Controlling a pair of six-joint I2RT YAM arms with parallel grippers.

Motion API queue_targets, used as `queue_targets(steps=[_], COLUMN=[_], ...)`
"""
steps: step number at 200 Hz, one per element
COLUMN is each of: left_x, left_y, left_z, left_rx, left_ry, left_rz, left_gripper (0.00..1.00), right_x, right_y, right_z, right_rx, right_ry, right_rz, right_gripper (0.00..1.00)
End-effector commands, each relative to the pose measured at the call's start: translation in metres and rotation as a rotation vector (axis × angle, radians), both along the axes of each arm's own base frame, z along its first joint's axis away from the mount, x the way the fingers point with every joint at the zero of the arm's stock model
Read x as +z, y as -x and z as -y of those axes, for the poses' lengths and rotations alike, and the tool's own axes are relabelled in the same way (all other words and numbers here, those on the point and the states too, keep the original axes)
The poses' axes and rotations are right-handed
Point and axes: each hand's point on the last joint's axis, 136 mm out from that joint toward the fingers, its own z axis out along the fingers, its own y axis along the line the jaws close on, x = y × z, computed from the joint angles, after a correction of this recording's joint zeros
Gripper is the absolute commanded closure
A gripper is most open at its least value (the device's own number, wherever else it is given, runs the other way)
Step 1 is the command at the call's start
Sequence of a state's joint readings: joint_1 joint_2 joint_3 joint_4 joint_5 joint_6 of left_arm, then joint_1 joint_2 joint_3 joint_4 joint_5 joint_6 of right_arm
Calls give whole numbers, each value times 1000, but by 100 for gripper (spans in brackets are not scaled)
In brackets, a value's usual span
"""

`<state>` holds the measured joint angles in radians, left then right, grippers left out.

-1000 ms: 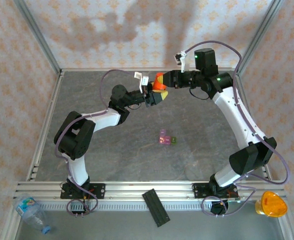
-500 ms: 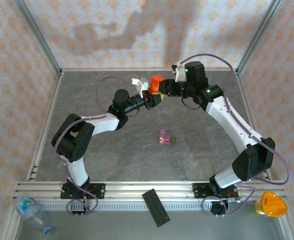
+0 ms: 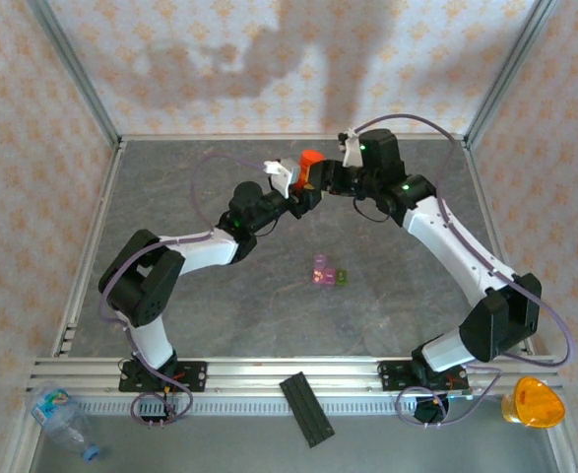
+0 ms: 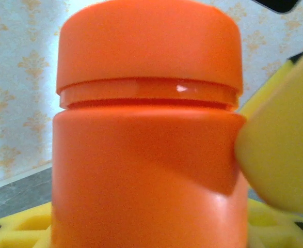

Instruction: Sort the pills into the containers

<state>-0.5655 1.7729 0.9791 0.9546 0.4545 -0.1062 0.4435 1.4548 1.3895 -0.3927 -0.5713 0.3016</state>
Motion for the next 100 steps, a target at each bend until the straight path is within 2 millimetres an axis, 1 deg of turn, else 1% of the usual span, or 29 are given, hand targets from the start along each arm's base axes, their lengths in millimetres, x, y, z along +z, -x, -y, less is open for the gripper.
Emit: queue_targets(steps=[1,23,39,59,75,100], left_x=[60,68,75,81,79,80], left_y=[29,36,41,47,50,52], left_z=[12,13,12,15,19,22], left_rx=[-132,-240,-318,-404,-444,-484], left_ry=[77,127,182,206,201,207], left_rz=[160,140,118,90,69,49], left_gripper=[100,100,100,100,100,100], right_x=[50,67,78,83,88,90], right_y=[-3,1,4,5,3,2], right_z=[27,36,36,33,28,20], right_rx=[-31,5,41,87,118,169], right_ry=[-29,-36,-33,-9,-14,-24], right_rz=[121,155,173,170,168,151], right_gripper=[51,43,33,24,22,21])
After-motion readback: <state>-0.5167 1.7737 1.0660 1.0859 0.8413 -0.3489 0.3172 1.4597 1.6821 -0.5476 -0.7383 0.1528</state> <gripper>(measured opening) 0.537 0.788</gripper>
